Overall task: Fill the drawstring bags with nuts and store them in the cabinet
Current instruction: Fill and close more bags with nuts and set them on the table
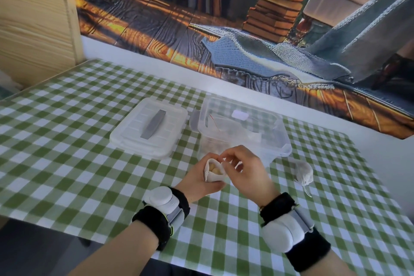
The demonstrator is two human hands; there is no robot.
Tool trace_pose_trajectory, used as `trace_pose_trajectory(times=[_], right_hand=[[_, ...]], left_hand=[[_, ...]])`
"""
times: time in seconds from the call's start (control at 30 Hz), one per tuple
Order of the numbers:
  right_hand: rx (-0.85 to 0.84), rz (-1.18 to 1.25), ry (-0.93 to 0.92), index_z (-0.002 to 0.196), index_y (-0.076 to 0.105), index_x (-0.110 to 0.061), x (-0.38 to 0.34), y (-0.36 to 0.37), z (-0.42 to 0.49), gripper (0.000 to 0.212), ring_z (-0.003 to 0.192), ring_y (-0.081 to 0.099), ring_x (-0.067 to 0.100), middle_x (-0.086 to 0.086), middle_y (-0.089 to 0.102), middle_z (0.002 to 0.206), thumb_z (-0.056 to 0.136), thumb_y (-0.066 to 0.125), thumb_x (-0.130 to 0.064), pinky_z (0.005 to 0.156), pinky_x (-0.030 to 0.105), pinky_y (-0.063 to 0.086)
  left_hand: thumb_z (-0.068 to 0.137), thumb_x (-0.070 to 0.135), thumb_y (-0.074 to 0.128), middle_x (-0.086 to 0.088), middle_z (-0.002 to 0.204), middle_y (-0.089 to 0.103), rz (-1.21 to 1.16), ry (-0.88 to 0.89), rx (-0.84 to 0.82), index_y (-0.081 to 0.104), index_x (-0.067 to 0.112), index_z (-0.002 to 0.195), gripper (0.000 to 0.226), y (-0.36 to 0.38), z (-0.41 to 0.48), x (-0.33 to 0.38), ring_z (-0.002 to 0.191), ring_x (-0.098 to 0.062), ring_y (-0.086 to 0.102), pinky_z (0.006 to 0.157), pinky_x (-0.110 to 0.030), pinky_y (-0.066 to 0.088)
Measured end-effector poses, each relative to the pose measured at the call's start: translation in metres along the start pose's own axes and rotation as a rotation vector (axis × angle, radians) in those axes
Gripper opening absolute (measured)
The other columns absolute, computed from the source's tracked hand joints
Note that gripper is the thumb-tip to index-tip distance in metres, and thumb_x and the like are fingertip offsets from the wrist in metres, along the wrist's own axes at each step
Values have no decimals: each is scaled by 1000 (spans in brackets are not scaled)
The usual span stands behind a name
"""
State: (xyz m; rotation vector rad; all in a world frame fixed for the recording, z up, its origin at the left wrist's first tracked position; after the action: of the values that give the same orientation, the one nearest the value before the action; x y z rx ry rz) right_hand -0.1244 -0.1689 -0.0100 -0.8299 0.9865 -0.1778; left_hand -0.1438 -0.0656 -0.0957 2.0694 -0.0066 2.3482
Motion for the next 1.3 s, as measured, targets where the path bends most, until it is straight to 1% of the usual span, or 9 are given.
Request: trace_pose_trajectory(times=[0.07, 0.2, 0.33, 0.43, 0.57, 0.73, 0.9, 1.17, 1.3], right_hand=[[-66, -3, 122, 82, 62, -23, 9, 8, 1, 7, 70, 56, 6, -8, 61, 82, 83, 64, -16, 63, 11, 44], [-64, 6, 241, 76, 64, -15, 15, 6, 6, 11, 61, 53, 2, -8, 60, 68, 85, 60, -12, 57, 8, 43], [-7, 28, 237, 80, 64, -9, 14, 0, 12, 14, 59, 52, 2, -8, 59, 67, 89, 54, -9, 57, 9, 43], [-65, -47, 226, 83, 63, -7, 14, 5, 10, 14, 61, 50, 5, -7, 57, 68, 91, 51, -10, 57, 12, 42], [19, 51, 262, 85, 61, -11, 16, -3, 5, 18, 63, 53, 10, -8, 58, 70, 92, 44, -8, 62, 25, 49], [-97, -117, 257, 80, 59, -19, 13, 8, 2, 8, 61, 50, 3, -9, 57, 70, 87, 56, -21, 54, 10, 41], [15, -49, 259, 74, 59, -21, 15, 4, 4, 15, 60, 51, 4, -12, 57, 66, 86, 57, -14, 57, 13, 43], [12, -14, 241, 82, 66, -12, 19, 5, 5, 12, 65, 54, 3, -8, 61, 72, 88, 57, -9, 59, 9, 43], [-6, 31, 191, 85, 65, -11, 19, 6, 4, 13, 70, 56, 7, -4, 63, 79, 89, 54, -5, 63, 14, 46]], left_hand=[[70, 8, 70, 1, 88, 58, -14, -7, -15, 53, 21, 102, 39, 1, -1, -1, 79, -8, 57, 70, -24, 47], [71, 7, 74, 2, 90, 59, -14, -9, -25, 53, 18, 103, 40, 2, -3, 2, 80, -7, 58, 72, -22, 49], [74, 1, 76, 12, 92, 60, 48, -15, -11, 54, 26, 101, 43, 1, -2, 1, 84, 2, 59, 73, -14, 47], [75, -4, 71, 16, 86, 61, 58, -16, -4, 54, 22, 97, 39, 1, -2, 0, 79, 1, 59, 67, -13, 46], [74, -1, 70, -2, 93, 59, 56, 2, 12, 53, 20, 102, 39, 1, -1, 0, 81, -6, 58, 69, -18, 48], [76, -5, 67, 3, 84, 58, 34, 2, 0, 53, 18, 103, 39, 1, -1, 0, 73, -7, 55, 63, -21, 46], [74, -3, 68, -2, 94, 60, 29, 2, -17, 54, 20, 109, 44, 3, -2, 3, 82, -5, 58, 71, -20, 49], [76, -4, 72, 6, 98, 60, 69, 13, -38, 51, 24, 110, 49, 4, -3, 6, 84, 8, 58, 76, -12, 49], [77, -3, 71, 8, 101, 61, 39, 8, -70, 50, 25, 113, 50, 6, -4, 8, 89, 8, 60, 78, -12, 48]])
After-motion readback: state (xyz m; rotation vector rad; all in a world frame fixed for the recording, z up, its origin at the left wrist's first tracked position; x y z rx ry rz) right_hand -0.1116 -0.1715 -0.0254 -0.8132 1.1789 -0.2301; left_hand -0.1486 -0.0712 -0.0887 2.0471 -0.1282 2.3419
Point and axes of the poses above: each hand's wrist, its own z-axis towards the middle knuckle, its own y-axis out of the palm, x = y × z, the point moved 6 cm from there along z, towards the middle knuckle
